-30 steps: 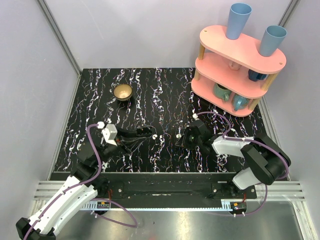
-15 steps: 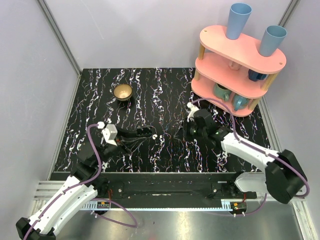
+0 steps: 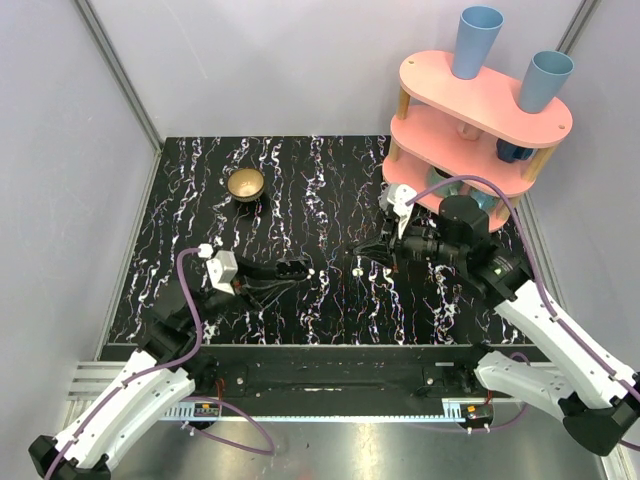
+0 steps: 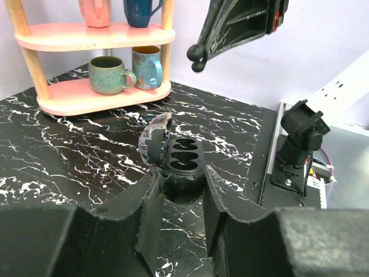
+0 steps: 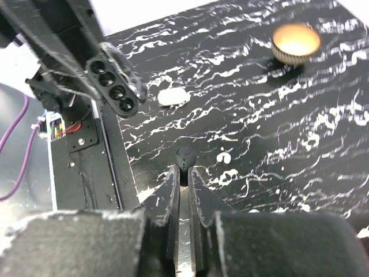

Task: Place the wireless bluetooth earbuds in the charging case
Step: Insert the right earbud into the right side groove of the charging case.

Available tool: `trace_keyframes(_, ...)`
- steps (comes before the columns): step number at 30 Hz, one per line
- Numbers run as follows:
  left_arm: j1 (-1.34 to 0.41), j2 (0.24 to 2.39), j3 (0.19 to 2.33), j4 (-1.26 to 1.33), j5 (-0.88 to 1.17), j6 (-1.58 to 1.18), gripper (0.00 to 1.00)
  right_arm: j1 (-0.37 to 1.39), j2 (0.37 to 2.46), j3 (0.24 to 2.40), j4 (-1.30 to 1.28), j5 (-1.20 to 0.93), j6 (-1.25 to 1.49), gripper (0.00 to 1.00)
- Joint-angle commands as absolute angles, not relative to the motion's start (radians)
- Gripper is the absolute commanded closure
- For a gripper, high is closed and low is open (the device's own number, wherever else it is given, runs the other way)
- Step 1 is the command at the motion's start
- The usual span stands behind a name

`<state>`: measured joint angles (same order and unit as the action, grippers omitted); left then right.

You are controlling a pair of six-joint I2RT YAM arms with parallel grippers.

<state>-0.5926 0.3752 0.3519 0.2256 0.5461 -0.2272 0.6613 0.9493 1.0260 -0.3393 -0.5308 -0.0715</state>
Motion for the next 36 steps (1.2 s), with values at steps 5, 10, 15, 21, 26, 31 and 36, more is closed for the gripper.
trace_keyframes(5,-0.597,0.414,0.396,0.294,0.707,-0.212,0.88,0.701,1.008,1.219,-0.567,-0.721,-0.443,1.00)
trace_keyframes(10,-0.597,0.459,0.402,0.337,0.794,-0.218,0.90,0.808,1.058,1.293,-0.629,-0.755,-0.525,1.00)
trace_keyframes(15,-0.597,0.502,0.416,0.356,0.862,-0.224,0.90,0.920,1.126,1.351,-0.699,-0.710,-0.609,1.00)
trace_keyframes(21,-0.598,0.512,0.420,0.374,0.897,-0.233,0.90,0.983,1.170,1.374,-0.741,-0.655,-0.666,1.00)
trace_keyframes(26,-0.598,0.505,0.413,0.393,0.917,-0.242,0.90,1.003,1.192,1.381,-0.752,-0.618,-0.683,1.00)
trace_keyframes(31,-0.598,0.511,0.405,0.428,0.937,-0.267,0.90,1.022,1.195,1.374,-0.720,-0.606,-0.689,1.00)
trace_keyframes(36,-0.598,0.509,0.403,0.425,0.936,-0.272,0.90,1.029,1.198,1.373,-0.689,-0.597,-0.693,1.00)
